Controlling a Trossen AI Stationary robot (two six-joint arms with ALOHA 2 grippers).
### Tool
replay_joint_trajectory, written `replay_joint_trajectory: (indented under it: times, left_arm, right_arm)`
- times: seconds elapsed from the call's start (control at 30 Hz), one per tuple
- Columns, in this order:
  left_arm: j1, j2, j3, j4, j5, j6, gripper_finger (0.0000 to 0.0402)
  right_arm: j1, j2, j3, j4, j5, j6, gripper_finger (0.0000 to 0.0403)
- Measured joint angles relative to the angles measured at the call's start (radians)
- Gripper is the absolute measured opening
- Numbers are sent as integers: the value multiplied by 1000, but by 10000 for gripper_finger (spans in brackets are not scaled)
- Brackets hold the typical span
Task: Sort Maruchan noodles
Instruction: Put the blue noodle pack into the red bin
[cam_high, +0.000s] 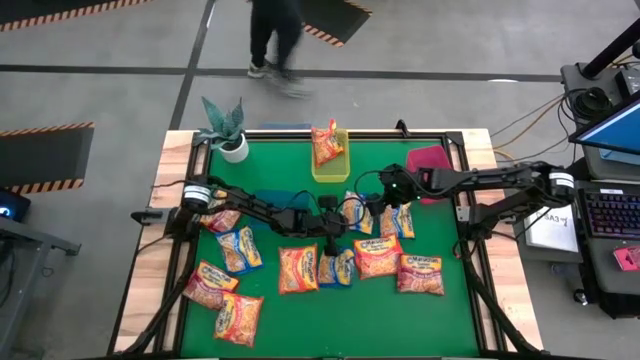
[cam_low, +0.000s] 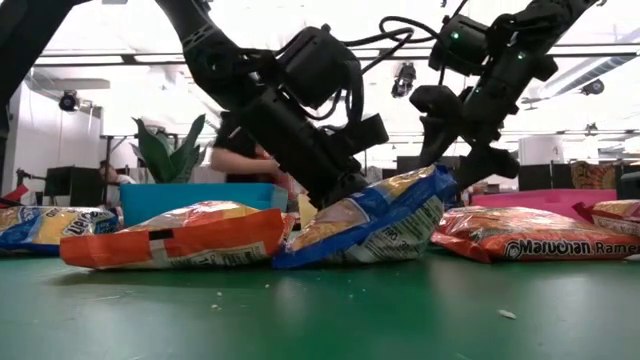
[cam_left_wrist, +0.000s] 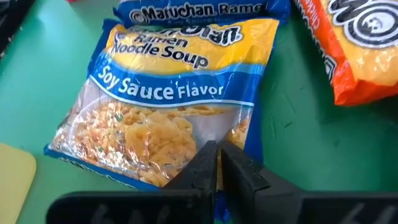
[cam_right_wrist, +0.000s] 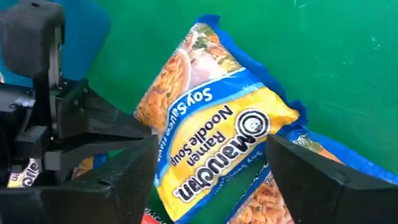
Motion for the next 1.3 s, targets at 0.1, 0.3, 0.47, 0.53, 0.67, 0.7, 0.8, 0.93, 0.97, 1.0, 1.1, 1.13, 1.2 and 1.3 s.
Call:
replay_joint_trajectory:
  times: [0.1, 0.3, 0.47, 0.53, 0.67, 0.7, 0.8, 0.93, 0.97, 1.0, 1.1, 1.13, 1.2, 1.3]
  left_arm:
    - [1, 0, -1, -31, 0, -29, 1]
    - [1, -7, -2, -58, 0, -54, 0]
    - [-2, -56, -9, -98, -1, -24, 0]
    - [-2, -86, -9, -79, -1, 5, 0]
    - [8, -105, -5, 43, -1, 66, 0]
    - [13, -100, -6, 71, -1, 77, 0]
    - [32, -80, -6, 117, -1, 95, 0]
    - [48, -44, -11, 114, -1, 66, 0]
    - [49, -35, -11, 114, -1, 61, 0]
    - [48, -29, -11, 111, 0, 59, 0]
    - [45, -22, -11, 78, 1, 52, 0]
    - [44, -22, -11, 64, 1, 49, 0]
    - [44, -22, -11, 27, 0, 46, 0]
    - [44, -24, -9, -15, -2, 35, 0]
  right_arm:
    - [0, 8, 0, 0, -11, 2, 314]
    - [0, 2, 0, -2, -34, 4, 343]
    - [0, -36, 0, -2, -110, 2, 347]
    - [0, -57, 0, -1, -130, 0, 347]
    - [0, -106, 0, -28, -131, -6, 348]
    - [0, -119, 0, -41, -131, -7, 347]
    - [7, -150, 0, -75, -130, -6, 346]
    - [38, -172, 0, -101, -110, -2, 340]
    - [48, -172, 0, -98, -95, 2, 339]
    - [57, -170, -1, -98, -87, 8, 338]
    - [79, -152, -2, -98, -55, 25, 335]
    - [82, -146, -2, -101, -48, 27, 334]
    - [87, -130, -3, -96, -43, 30, 334]
    - [87, -106, -3, -96, -42, 35, 334]
